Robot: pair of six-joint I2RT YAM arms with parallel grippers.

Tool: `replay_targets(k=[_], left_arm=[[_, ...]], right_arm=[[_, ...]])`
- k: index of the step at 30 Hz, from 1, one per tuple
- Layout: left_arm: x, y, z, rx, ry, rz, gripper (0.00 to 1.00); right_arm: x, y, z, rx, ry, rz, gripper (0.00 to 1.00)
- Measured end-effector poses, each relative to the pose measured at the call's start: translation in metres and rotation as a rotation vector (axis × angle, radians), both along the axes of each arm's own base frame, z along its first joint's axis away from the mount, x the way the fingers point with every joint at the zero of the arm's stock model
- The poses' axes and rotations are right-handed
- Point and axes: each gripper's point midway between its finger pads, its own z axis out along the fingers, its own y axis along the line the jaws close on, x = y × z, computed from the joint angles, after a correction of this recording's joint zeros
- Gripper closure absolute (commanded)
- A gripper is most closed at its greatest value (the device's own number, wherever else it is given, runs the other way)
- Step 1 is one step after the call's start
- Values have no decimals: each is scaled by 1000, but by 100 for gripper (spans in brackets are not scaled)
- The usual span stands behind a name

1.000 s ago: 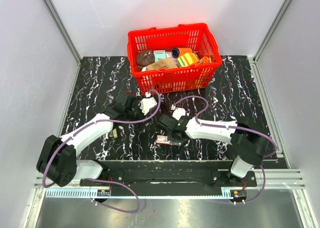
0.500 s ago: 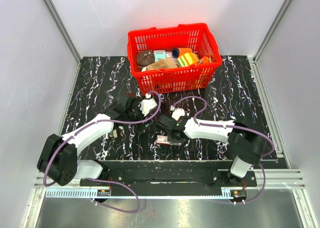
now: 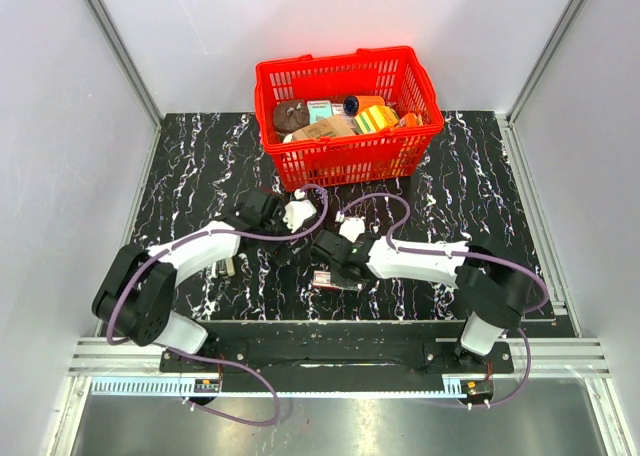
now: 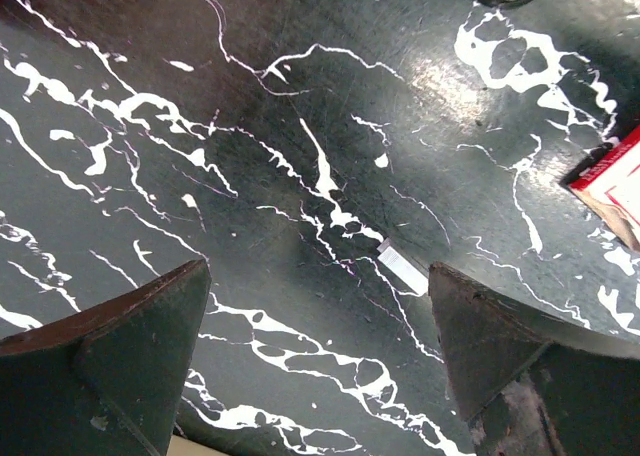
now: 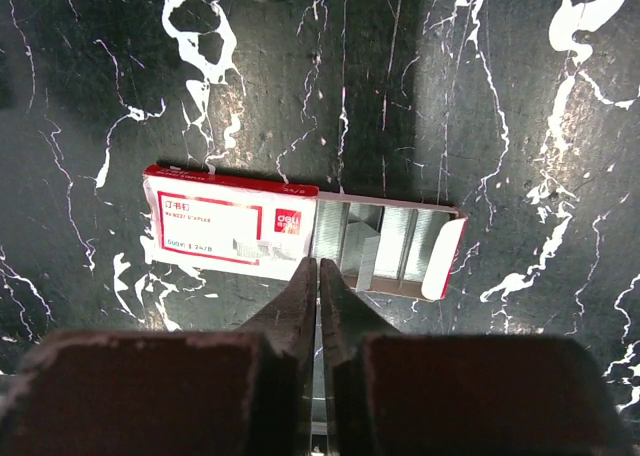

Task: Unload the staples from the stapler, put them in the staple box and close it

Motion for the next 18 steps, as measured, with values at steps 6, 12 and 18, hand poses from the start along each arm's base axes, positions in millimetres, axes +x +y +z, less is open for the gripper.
replay_targets(k=[6, 12, 18], left_arm=[[0, 4, -21, 38, 67, 58, 9], [5, 2, -29, 38, 106, 111, 21], [0, 4, -33, 48, 131, 119, 42]], right_arm=[[2, -7, 21, 38, -57, 1, 71], [10, -9, 63, 141, -159, -18, 70], [9, -16, 58, 128, -169, -24, 71]])
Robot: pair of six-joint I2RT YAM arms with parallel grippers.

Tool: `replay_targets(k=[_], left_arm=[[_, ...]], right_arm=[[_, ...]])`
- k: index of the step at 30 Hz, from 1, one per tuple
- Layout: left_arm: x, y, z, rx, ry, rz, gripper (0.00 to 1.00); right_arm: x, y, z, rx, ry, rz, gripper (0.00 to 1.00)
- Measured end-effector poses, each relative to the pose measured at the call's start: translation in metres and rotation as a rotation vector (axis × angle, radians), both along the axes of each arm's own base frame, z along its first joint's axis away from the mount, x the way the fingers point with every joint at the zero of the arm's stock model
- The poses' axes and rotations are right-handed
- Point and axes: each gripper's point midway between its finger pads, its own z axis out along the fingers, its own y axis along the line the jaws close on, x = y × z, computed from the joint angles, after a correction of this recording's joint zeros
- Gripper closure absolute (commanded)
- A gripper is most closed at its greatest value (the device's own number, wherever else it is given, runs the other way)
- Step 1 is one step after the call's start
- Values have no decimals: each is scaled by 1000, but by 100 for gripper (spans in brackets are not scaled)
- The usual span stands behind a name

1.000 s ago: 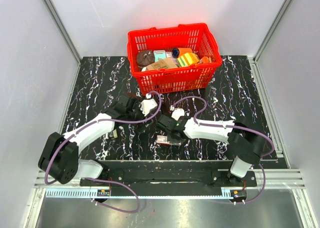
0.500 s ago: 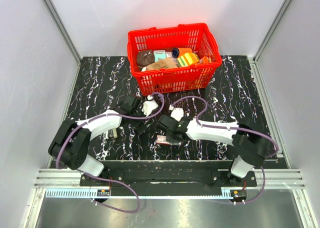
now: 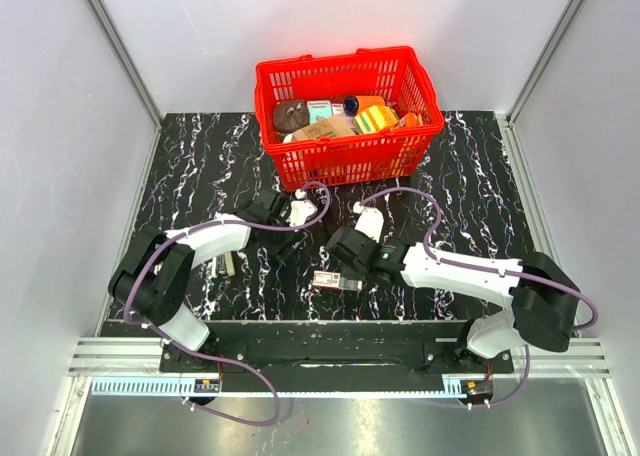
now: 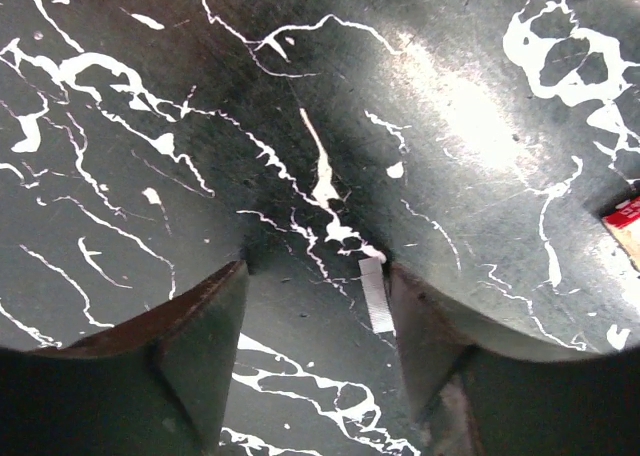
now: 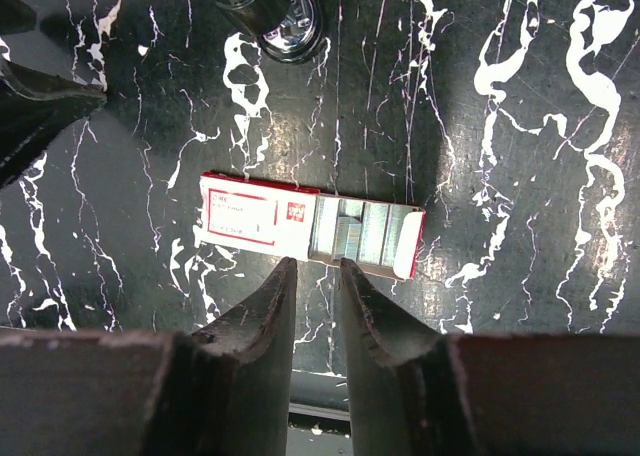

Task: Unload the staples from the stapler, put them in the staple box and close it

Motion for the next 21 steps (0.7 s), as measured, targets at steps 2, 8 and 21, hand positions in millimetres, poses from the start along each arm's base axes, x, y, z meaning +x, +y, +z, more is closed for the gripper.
replay_targets(k=[2, 8, 21], left_arm=[[-2, 0, 0, -3, 10, -3, 50], [-13, -3, 0, -16, 67, -18, 69], [-16, -10, -1, -31, 117, -38, 66]], right_arm=[[-1, -1, -2, -4, 1, 1, 71], [0, -1, -2, -2, -2, 2, 71], [-1, -3, -3, -6, -1, 2, 73]])
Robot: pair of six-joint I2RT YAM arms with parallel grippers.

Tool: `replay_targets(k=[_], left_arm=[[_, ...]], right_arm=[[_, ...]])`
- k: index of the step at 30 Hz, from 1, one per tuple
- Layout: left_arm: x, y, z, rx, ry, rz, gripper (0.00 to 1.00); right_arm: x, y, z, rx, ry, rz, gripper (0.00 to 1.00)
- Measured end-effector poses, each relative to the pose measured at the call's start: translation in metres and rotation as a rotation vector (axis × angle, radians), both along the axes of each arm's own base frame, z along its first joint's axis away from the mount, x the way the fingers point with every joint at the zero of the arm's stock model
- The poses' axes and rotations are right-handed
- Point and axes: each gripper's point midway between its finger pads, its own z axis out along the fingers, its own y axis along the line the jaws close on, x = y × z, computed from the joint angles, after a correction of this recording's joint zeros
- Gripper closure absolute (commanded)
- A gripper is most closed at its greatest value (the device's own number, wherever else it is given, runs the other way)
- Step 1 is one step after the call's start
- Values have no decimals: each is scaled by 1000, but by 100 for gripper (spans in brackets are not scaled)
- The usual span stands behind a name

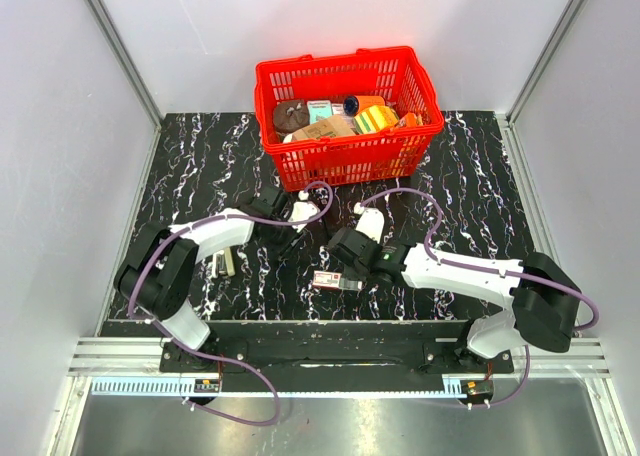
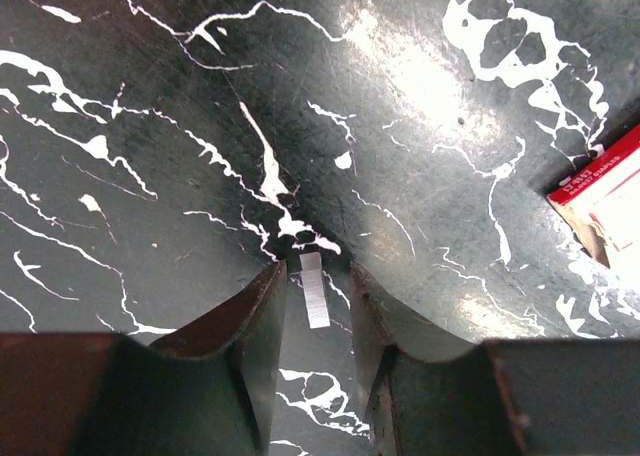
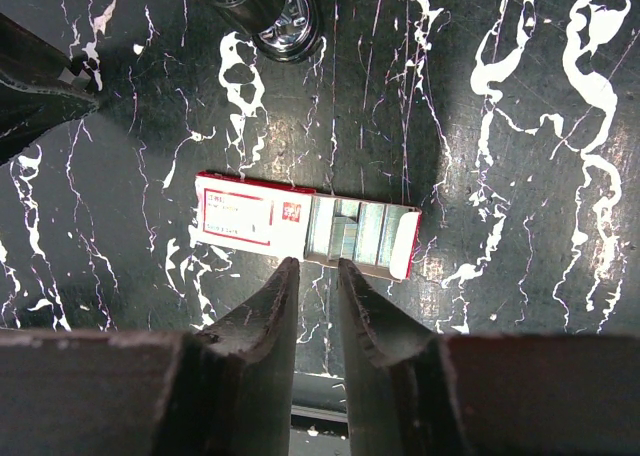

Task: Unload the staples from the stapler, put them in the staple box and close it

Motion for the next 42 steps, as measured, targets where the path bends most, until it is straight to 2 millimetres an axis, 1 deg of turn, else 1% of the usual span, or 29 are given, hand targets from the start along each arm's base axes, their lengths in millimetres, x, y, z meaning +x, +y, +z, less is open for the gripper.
replay_targets(k=[1, 5, 10, 13, 15, 17, 18, 20, 22, 23, 24, 26, 27, 28, 29, 31, 32, 33, 34, 36, 39, 41, 42], left_arm=[[0, 0, 0, 2, 3, -1, 69], [4, -2, -1, 3, 0, -5, 87], [6, -2, 0, 4, 0, -9, 99], [4, -2, 0, 5, 7, -11, 100], [1, -3, 3, -1, 27, -12, 100], [0, -7, 12, -26, 49, -11, 100], [1, -10, 20, -47, 57, -9, 100], [7, -19, 47, -119, 62, 1, 100], [19, -29, 89, -225, 32, 16, 100], [27, -33, 115, -296, 8, 26, 100], [35, -37, 147, -376, -26, 37, 100], [43, -40, 207, -523, -94, 42, 100], [44, -40, 233, -593, -118, 47, 100], [42, -42, 254, -657, -133, 47, 100], [36, -44, 275, -728, -134, 43, 100], [27, -49, 294, -818, -110, 43, 100], [22, -51, 300, -870, -84, 52, 100], [16, -54, 300, -913, -35, 68, 100], [14, -55, 297, -933, 4, 84, 100], [12, -58, 286, -972, 105, 138, 100], [9, -58, 262, -983, 233, 233, 100], [7, -58, 254, -987, 285, 275, 100], [6, -58, 254, -991, 296, 284, 100]], right_arm=[[0, 0, 0, 0, 0, 0, 73], [0, 0, 0, -1, 0, 1, 73], [0, -1, 0, -3, -1, 2, 74], [1, -1, 0, -5, -2, 4, 73], [2, -2, 1, -6, -7, 5, 71], [2, -2, 4, -5, -16, 7, 69], [3, -3, 6, -5, -24, 6, 67], [6, -4, 14, 3, -48, 8, 64], [10, 0, 29, 28, -81, 19, 61], [13, 3, 39, 50, -105, 24, 59], [16, 7, 48, 73, -126, 30, 57], [22, 17, 72, 141, -182, 47, 54], [25, 22, 87, 179, -215, 55, 53], [28, 26, 100, 216, -248, 64, 52], [31, 31, 115, 251, -282, 73, 52], [35, 38, 135, 296, -328, 85, 51], [38, 42, 144, 318, -352, 92, 51], [40, 46, 153, 340, -373, 100, 50], [41, 50, 161, 358, -390, 109, 50], [43, 55, 172, 384, -418, 124, 50], [46, 62, 181, 404, -447, 138, 50], [47, 66, 183, 411, -457, 152, 50], [47, 68, 183, 411, -458, 159, 50]])
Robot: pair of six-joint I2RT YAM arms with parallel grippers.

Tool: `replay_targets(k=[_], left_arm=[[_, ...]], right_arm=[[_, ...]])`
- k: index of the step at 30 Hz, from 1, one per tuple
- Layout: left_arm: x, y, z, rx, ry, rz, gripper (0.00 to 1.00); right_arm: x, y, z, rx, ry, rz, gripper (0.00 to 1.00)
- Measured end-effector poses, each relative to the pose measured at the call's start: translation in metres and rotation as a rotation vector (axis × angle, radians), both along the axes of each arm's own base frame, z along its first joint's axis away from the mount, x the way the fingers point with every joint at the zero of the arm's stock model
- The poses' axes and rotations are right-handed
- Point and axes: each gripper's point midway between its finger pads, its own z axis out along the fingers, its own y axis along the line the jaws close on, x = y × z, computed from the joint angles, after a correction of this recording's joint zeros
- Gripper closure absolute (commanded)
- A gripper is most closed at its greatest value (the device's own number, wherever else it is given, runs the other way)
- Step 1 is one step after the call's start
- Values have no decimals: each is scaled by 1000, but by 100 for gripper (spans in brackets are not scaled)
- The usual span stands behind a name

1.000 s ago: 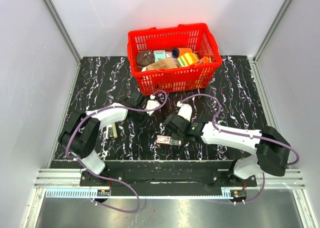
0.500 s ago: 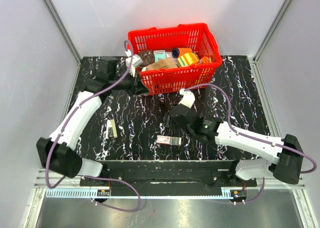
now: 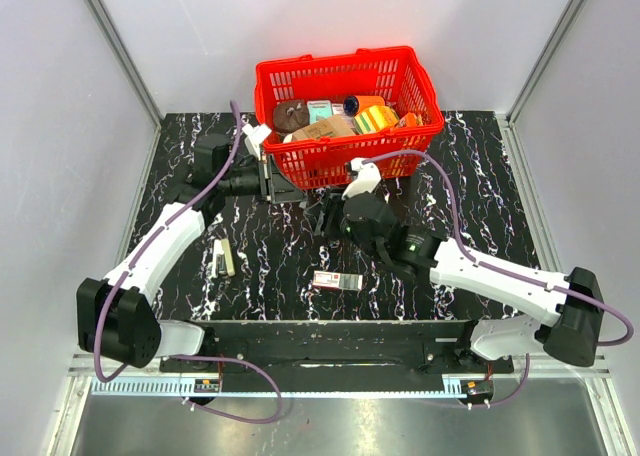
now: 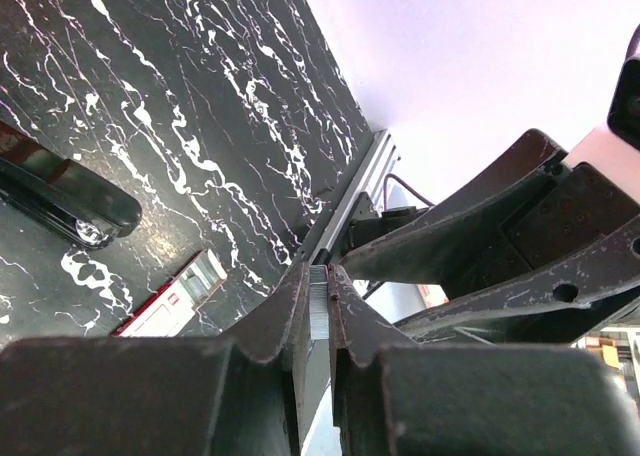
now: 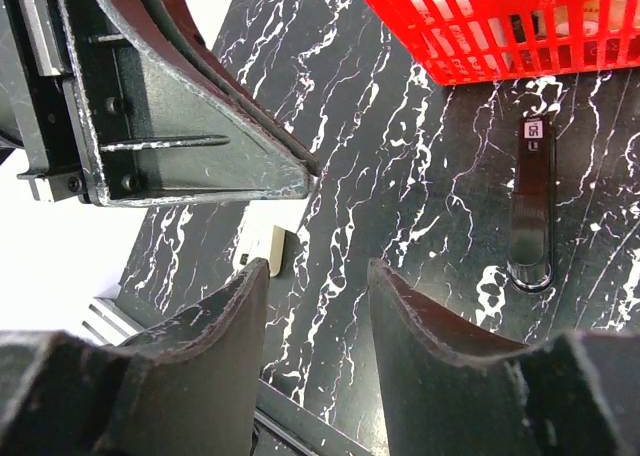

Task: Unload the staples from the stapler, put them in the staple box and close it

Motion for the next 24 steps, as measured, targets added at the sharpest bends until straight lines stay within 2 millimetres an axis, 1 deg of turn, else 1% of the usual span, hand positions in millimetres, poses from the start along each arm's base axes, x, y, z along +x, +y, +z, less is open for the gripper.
replay_targets(k=[10, 15, 20, 24], left_arm=[[3, -3, 7, -45, 20, 13, 100], [2, -3, 5, -47, 30, 13, 100], [2, -3, 4, -48, 37, 14, 100], [2, -3, 4, -49, 40, 15, 100]], right_arm=[[5, 20, -1, -9, -11, 39, 50], [9, 25, 4, 2, -23, 41, 50], [10, 25, 6, 7, -29, 32, 54], [15, 24, 7, 6, -33, 7, 59]])
